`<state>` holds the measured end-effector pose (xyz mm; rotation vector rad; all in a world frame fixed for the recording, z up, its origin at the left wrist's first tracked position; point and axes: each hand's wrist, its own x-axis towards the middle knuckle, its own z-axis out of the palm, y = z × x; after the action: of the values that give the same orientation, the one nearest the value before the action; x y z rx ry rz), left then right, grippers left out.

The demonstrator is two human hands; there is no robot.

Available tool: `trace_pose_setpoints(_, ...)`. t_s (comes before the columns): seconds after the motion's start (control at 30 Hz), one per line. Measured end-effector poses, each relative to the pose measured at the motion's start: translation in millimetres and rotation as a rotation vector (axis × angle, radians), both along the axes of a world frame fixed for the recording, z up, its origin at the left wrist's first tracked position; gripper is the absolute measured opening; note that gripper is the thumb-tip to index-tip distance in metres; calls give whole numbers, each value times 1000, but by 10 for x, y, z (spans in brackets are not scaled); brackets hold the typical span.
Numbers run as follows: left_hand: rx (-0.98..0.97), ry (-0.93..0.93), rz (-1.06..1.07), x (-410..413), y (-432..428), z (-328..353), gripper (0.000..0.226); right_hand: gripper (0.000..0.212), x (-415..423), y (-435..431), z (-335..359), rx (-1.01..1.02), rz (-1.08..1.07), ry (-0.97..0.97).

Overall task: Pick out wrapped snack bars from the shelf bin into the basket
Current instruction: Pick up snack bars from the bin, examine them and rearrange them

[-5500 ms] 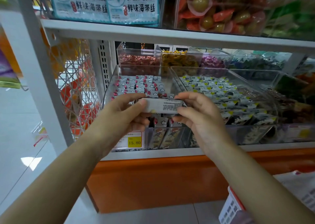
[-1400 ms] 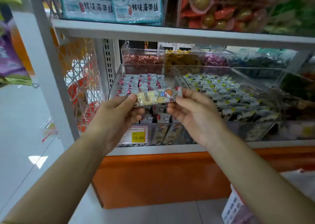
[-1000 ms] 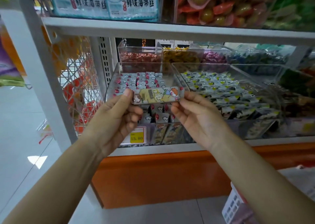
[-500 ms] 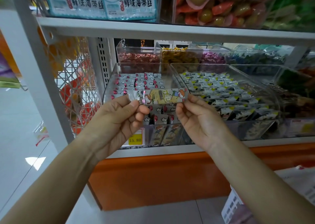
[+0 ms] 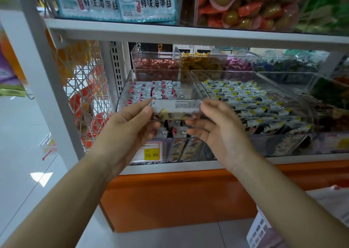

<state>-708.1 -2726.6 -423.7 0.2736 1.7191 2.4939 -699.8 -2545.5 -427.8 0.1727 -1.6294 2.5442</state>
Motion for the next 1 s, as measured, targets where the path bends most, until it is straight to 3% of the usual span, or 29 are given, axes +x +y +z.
trace_pose_setpoints(0.07,-37,34,26,-3,-30,5,41,25,3,-6,-9,54,-28,13)
trace_pose_setpoints(0.17,-141,84,17,8,-64,28,52,17,-8,14,-19,104,-92,29)
trace_pose_setpoints(0.4,-212,126,13,9,-74,40,45,18,-14,34,21,115,-78,41)
trace_pose_setpoints(0.53,-322,155,67,26,-72,31,36,15,1,18,-4,251,-129,96)
trace_pose_setpoints(0.67,-430,223,91,61,-49,39,34,26,10,-3,-1,437,-303,148)
trace_pose_setpoints(0.77,-509,242,88,62,-22,10,19,23,28,-11,-3,497,-356,176)
trace_pose_setpoints(1.0,-505,167,167,43,5,12,21,23,60,-35,-18,513,-255,176)
